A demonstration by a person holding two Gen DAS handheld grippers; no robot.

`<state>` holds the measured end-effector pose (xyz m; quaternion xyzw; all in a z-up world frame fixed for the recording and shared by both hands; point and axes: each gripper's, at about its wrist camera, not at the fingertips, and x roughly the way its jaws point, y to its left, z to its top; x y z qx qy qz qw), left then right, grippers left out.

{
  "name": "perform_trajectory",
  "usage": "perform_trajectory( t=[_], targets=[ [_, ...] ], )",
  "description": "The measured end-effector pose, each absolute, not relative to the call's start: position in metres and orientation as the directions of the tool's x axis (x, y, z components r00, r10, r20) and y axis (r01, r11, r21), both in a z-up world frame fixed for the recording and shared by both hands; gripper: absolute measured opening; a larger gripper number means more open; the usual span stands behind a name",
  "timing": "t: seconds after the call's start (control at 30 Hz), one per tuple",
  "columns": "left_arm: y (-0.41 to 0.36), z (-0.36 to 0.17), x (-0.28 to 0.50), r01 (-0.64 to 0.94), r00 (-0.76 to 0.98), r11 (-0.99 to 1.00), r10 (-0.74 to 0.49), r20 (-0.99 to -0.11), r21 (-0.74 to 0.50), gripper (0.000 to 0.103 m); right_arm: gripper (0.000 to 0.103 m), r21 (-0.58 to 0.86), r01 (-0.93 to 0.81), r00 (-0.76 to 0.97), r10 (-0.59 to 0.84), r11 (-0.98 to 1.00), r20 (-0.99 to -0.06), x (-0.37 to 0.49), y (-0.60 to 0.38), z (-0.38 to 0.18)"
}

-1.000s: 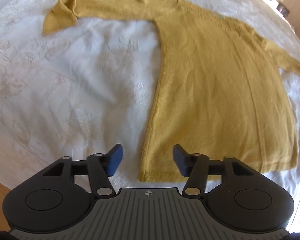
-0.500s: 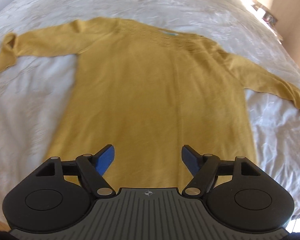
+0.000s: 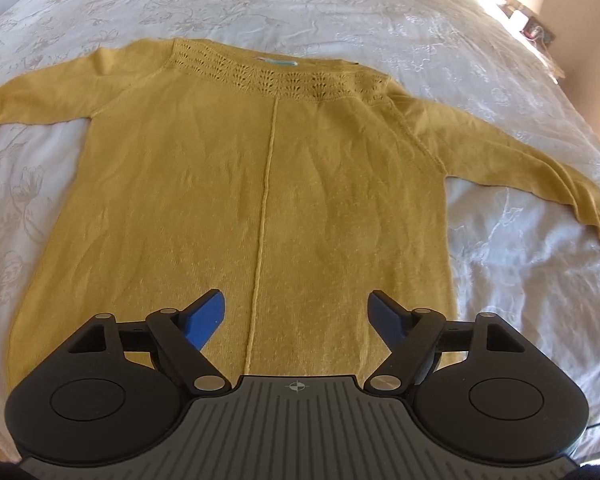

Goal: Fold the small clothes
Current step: 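Grasp the sleeve cuff nearest the right gripper with the right gripper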

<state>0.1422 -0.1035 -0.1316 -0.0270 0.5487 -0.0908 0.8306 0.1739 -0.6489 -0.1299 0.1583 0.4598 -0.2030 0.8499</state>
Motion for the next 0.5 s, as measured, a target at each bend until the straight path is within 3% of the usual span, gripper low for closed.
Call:
perform_trajectory(
  t=[0.33,0.4,0.5],
  targets=[
    [-0.098,-0.125,0.146,0.085,0.396,0.993,-0.111,-0.912,-0.084,0.084,0.095,0.177,0.599,0.463,-0.157,0.781,-0.872,0.195,-0.687,-0.17],
    [-0.096,-0.126,0.147,0.08,0.394,0.994,-0.103,-0.913,-0.078,0.085,0.082,0.185,0.594,0.471,-0.152,0.783,-0.869,0.196,-0.686,-0.169],
    [-0.091,-0.13,0.15,0.081,0.381,0.993,-0.111,-0.918,-0.087,0.086,0.03,0.187,0.561,0.48,-0.133,0.806,-0.867,0.201,-0.682,-0.159]
  ],
)
